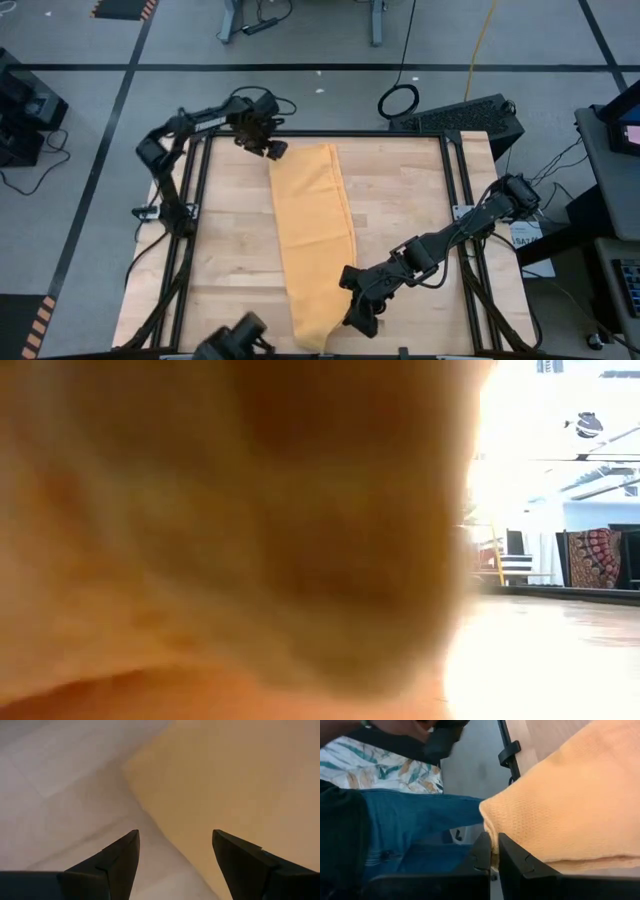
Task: Roll towel
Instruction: Roll the yellow towel
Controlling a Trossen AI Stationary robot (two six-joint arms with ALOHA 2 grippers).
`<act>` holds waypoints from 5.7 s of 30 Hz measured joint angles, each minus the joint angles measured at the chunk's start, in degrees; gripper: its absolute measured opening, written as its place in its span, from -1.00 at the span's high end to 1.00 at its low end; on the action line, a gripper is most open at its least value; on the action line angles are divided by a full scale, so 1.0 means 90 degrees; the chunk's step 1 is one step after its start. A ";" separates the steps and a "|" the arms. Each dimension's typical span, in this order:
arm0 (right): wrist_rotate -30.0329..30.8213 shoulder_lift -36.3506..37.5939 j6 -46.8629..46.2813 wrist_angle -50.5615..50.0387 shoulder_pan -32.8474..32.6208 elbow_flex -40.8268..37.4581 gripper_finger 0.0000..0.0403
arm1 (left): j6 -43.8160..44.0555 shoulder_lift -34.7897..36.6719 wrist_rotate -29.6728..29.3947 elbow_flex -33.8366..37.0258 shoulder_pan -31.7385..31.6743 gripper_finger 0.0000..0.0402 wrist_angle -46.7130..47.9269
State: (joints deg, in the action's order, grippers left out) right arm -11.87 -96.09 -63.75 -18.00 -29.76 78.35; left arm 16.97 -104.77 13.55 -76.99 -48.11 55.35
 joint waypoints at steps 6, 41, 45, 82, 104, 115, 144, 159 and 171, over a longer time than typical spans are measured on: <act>0.0334 0.0000 -0.0477 0.0010 0.0002 0.0000 0.98 | -0.0464 -0.0451 0.0043 -0.0002 -0.0399 -0.26 -0.0469; 0.1544 0.0000 -0.0223 -0.0022 0.0655 0.0000 0.98 | -0.2229 -0.0189 -0.0257 -0.1292 -0.0417 0.98 -0.3371; 0.1549 0.0000 -0.0175 -0.0019 0.0840 0.0000 0.98 | -0.2461 -0.0183 -0.0448 -0.1363 -0.0435 0.99 -0.3607; 0.1614 0.0000 0.0327 -0.0012 0.1364 0.0000 0.98 | -0.1567 -0.0663 0.0484 -0.1678 -0.0681 -0.22 -0.2802; 0.0675 0.0725 0.1760 -0.2079 0.1689 -0.0002 0.98 | -0.1993 0.0959 0.1945 -0.1629 0.1377 -0.31 -0.0087; 0.0353 0.0775 0.2658 -0.2042 0.1528 -0.0002 0.98 | 0.1339 0.3839 -0.0680 0.0806 0.4262 -0.08 -0.1399; 0.0875 0.1109 0.2203 -0.1776 0.1206 -0.0005 0.98 | 0.1901 0.4961 -0.3180 0.2472 0.6665 -0.08 -0.4025; 0.0836 0.1120 0.2272 -0.2061 0.1594 -0.0005 0.98 | 0.3398 0.3322 -0.3504 0.3060 0.8517 -0.08 -0.5706; 0.1046 0.1120 0.2141 -0.2400 0.1723 -0.0005 0.98 | 0.3776 0.1499 -0.4893 0.3058 0.9395 -0.08 -0.8262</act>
State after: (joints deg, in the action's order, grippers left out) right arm -2.45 -86.02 -44.48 -39.60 -14.25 78.30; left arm 50.95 -91.29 -30.49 -49.47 36.45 -19.01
